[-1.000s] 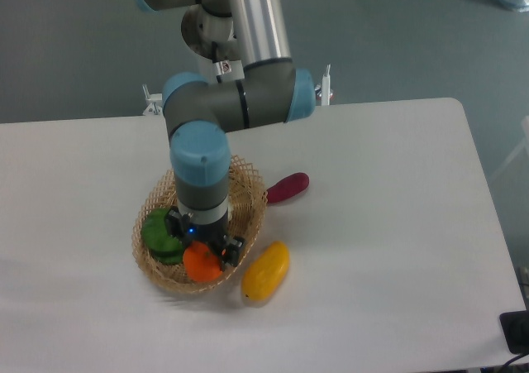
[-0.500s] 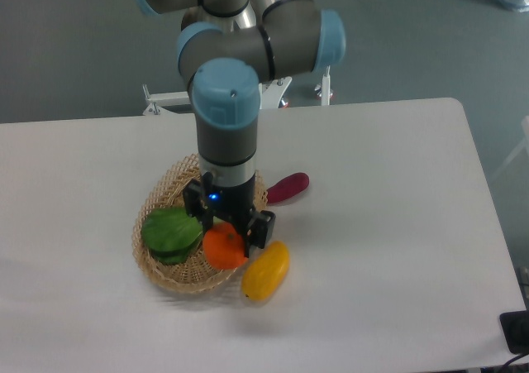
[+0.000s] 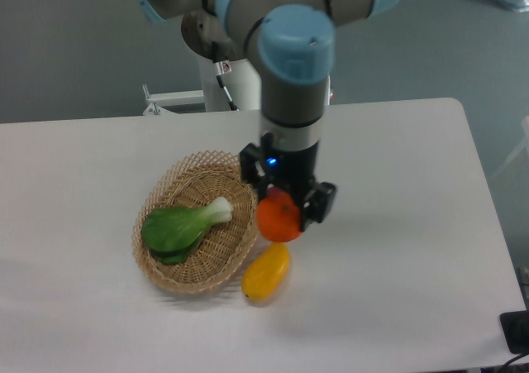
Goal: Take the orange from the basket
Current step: 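Lift the gripped orange up and out of the basket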
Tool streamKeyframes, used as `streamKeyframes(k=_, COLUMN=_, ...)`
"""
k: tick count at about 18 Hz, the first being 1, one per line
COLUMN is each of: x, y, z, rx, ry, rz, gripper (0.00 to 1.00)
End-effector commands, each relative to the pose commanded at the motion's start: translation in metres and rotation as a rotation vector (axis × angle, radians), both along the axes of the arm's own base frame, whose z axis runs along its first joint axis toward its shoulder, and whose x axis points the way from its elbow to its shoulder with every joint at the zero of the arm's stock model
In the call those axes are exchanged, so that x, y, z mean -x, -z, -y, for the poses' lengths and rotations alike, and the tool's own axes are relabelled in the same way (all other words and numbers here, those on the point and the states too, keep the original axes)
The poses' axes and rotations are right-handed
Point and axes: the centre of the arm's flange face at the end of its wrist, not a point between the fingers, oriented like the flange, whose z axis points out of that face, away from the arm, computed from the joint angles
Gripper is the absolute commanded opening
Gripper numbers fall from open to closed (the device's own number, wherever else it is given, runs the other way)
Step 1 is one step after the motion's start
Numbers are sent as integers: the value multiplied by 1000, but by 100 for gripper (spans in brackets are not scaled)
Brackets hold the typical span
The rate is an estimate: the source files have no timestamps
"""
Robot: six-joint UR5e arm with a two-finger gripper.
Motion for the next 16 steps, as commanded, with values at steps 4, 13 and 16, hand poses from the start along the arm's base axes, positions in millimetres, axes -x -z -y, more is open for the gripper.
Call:
streamKeyframes(k=4, x=24, y=-2, z=21, rx=4, ry=25, rz=-17, gripper=71)
streamKeyframes(k=13, x=40, y=-1, z=36, rx=11, ry=34, rz=-22, gripper=71)
streamKeyframes(k=16, x=39, y=0, z=35, rx=12, ry=36, rz=-20, gripper=71)
